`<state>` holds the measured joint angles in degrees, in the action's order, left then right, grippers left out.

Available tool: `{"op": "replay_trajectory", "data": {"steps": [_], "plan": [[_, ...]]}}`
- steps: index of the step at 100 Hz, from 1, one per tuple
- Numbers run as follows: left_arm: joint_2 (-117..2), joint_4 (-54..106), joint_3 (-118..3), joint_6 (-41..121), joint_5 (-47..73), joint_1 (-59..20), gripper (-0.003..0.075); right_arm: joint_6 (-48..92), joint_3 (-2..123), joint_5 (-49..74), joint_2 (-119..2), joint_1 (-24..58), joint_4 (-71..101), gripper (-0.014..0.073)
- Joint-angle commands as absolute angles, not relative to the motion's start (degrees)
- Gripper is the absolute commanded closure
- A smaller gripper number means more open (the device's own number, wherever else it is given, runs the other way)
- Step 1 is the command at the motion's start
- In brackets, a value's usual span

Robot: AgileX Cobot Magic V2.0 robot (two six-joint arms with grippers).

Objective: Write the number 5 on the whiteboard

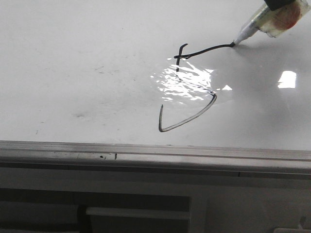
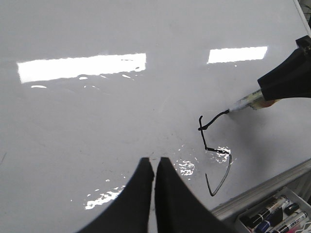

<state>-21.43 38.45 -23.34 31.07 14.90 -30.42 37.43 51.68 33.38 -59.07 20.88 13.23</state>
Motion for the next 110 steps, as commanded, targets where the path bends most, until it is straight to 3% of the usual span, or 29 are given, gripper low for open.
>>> {"op": "replay_trajectory", "data": {"steps": [1,16,21,28,38,46,74,92,110], "plan": [[-21.77,39.63,-24.93,30.62,10.85,-30.11,0.0741,37.10,52.53,30.71,-58.40,20.08,10.40,0.0654],[-21.77,39.63,-24.93,31.11,11.34,-30.11,0.0736,37.21,54.42,30.94,-53.88,22.74,11.28,0.0658],[-21.77,39.63,-24.93,31.19,12.52,-30.11,0.0701,37.33,55.34,31.10,-51.34,24.70,11.38,0.0658],[-21.77,39.17,-25.14,31.55,15.44,-30.11,0.0583,37.33,56.02,31.10,-48.04,28.01,11.37,0.0658],[-23.36,39.35,-25.81,35.19,21.97,-30.41,0.0327,37.33,55.89,33.06,-45.12,33.11,11.84,0.0658],[-26.59,39.63,-27.39,41.39,27.35,-31.25,0.0219,37.33,54.97,36.27,-45.41,37.13,12.40,0.0658],[-41.87,53.45,-35.29,67.44,34.65,-39.02,0.0286,37.33,50.64,35.61,-53.06,51.99,12.40,0.0658],[-50.96,55.18,-38.92,67.84,31.69,-45.25,0.0302,37.33,50.75,27.49,-56.20,58.46,12.40,0.0658],[-57.00,55.30,-42.19,67.84,30.35,-49.11,0.0303,37.33,50.75,26.24,-57.48,59.08,12.80,0.0658]]}}
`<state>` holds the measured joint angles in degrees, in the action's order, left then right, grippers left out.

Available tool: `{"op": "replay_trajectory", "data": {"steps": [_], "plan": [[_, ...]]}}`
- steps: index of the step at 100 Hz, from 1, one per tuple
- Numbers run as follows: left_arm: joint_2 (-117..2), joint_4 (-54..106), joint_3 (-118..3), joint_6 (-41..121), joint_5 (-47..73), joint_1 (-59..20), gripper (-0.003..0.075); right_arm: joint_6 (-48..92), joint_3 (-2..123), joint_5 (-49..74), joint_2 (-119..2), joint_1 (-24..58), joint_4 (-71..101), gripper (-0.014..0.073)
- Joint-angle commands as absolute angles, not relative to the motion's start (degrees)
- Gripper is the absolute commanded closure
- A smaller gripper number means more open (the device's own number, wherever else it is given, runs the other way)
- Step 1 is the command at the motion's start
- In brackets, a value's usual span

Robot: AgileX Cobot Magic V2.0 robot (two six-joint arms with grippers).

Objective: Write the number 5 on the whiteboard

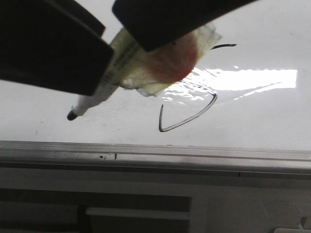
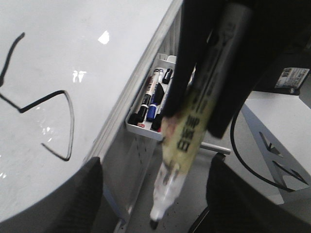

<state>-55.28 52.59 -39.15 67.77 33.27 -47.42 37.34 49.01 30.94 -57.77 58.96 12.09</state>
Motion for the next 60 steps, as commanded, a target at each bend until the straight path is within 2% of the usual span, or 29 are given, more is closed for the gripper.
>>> {"op": "replay_trajectory", "data": {"steps": [1,9,16,35,60], "plan": [[-57.32,55.30,-42.38,67.84,30.10,-49.27,0.0304,37.33,50.75,26.24,-57.50,59.08,13.18,0.0658],[-58.49,55.30,-43.03,67.84,28.35,-49.78,0.0335,37.33,50.75,26.24,-57.50,59.08,13.72,0.0658],[-59.55,55.30,-43.14,67.84,27.83,-49.88,0.0411,37.33,50.75,26.24,-57.50,59.08,14.02,0.0658],[-61.07,54.94,-43.14,67.84,27.74,-49.88,0.0743,37.33,50.75,26.24,-57.50,59.08,14.51,0.0658],[-61.07,54.94,-43.14,67.84,27.74,-49.88,0.0741,37.33,50.75,26.21,-57.63,59.08,14.51,0.0654]]}}
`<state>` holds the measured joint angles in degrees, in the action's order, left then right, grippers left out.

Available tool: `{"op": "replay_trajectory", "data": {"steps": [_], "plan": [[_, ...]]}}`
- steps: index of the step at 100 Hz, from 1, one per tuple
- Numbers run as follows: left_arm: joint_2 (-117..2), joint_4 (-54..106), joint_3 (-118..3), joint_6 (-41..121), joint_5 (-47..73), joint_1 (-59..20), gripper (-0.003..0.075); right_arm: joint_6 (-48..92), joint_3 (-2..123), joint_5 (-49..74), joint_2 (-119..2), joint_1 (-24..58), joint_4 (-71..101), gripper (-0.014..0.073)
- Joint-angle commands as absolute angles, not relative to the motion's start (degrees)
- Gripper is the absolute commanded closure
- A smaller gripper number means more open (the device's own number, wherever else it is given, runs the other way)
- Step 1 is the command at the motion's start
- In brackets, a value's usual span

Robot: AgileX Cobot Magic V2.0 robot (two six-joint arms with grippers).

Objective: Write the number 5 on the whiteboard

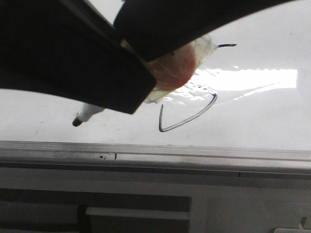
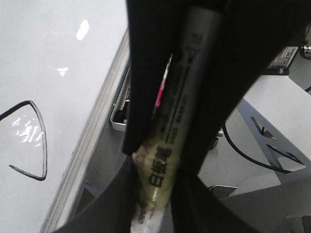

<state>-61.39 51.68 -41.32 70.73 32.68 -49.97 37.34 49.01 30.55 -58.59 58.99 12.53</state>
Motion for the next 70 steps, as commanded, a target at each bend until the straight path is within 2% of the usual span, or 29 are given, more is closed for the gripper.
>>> {"op": "replay_trajectory", "data": {"steps": [1,7,14,17,18,28,36,45,55,62,67,70], "plan": [[-61.07,54.94,-43.14,67.84,27.64,-49.88,0.0741,37.33,50.75,26.21,-57.63,59.08,14.51,0.0652],[-61.07,54.94,-43.14,67.84,27.49,-49.88,0.0741,37.33,50.75,26.21,-57.63,59.08,14.51,0.0625],[-61.07,54.94,-43.14,67.84,27.12,-49.88,0.0741,37.33,50.75,26.21,-57.63,59.08,14.51,0.0517],[-61.07,54.94,-43.14,67.84,27.01,-49.75,0.0741,37.33,50.82,26.21,-57.63,59.08,14.51,0.0414],[-61.07,54.94,-43.14,67.84,27.01,-49.75,0.0741,37.33,50.82,26.05,-57.63,59.08,14.51,0.0414],[-61.07,54.94,-43.14,67.84,25.66,-49.75,0.0741,37.33,50.88,24.31,-56.59,58.83,14.26,0.0126],[-61.07,55.05,-43.14,66.59,22.85,-49.75,0.0741,37.20,50.88,22.75,-54.22,57.19,14.27,0.0009],[-61.07,55.44,-43.02,63.08,17.54,-49.75,0.0741,37.10,50.88,22.83,-50.76,54.78,14.27,0.0022],[-61.07,58.99,-41.40,56.49,7.18,-49.75,0.0741,35.59,50.88,22.84,-46.25,51.07,14.27,0.0113],[-61.56,62.91,-39.79,55.85,0.00,-49.75,0.0741,34.04,50.88,22.84,-43.27,48.01,14.27,0.0244],[-62.34,64.94,-38.72,55.85,-4.45,-49.75,0.0741,34.03,50.75,23.28,-41.36,45.90,14.27,0.0385],[-63.16,66.38,-38.26,55.85,-7.19,-49.75,0.0741,34.03,50.65,23.91,-40.60,44.78,14.27,0.0501]]}}
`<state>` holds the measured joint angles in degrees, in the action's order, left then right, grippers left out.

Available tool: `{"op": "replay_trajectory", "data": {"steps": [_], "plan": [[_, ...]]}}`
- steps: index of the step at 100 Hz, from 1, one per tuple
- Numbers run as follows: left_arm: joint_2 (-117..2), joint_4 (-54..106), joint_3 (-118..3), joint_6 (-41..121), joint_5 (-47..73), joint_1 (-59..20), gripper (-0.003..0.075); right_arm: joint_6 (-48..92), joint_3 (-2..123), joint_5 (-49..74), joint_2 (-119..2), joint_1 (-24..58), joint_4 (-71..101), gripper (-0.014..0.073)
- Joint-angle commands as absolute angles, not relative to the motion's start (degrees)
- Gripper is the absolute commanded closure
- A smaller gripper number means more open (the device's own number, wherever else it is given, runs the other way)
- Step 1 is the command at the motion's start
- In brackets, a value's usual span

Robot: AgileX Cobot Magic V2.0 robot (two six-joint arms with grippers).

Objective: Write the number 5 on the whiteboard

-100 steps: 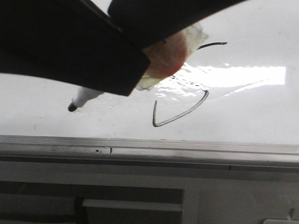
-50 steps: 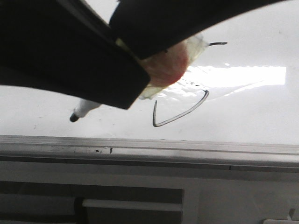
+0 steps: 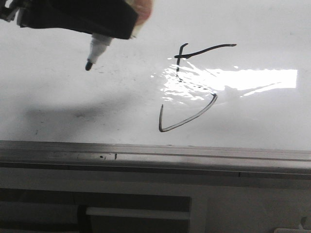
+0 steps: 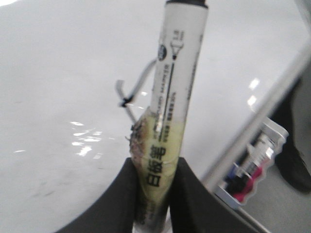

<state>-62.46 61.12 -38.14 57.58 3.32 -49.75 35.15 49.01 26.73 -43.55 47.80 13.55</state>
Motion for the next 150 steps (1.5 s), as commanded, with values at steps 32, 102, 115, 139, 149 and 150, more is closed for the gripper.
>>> {"op": "replay_trajectory", "data": {"steps": [32,102,115,139,149,150], "plan": [[-72.99,75.38,-38.77,55.85,-12.89,-49.75,0.0741,33.94,46.66,27.94,-38.26,40.15,14.27,0.0656],[-76.71,80.91,-39.04,54.31,-16.08,-49.75,0.0374,33.94,45.28,27.49,-38.26,40.15,16.11,0.0656],[-76.71,81.77,-39.04,54.31,-16.08,-49.75,0.0370,33.94,45.28,27.59,-38.26,40.15,16.73,0.0656],[-74.37,81.67,-39.98,54.58,-15.62,-49.75,0.0164,33.94,45.28,27.59,-38.26,40.15,17.10,0.0655],[-68.68,77.56,-40.44,55.16,-14.02,-49.75,0.0129,33.94,45.24,27.82,-37.31,40.15,15.99,0.0655],[-67.59,77.10,-40.44,55.16,-13.92,-49.75,0.0133,33.94,45.24,27.91,-37.19,40.15,15.74,0.0655]]}}
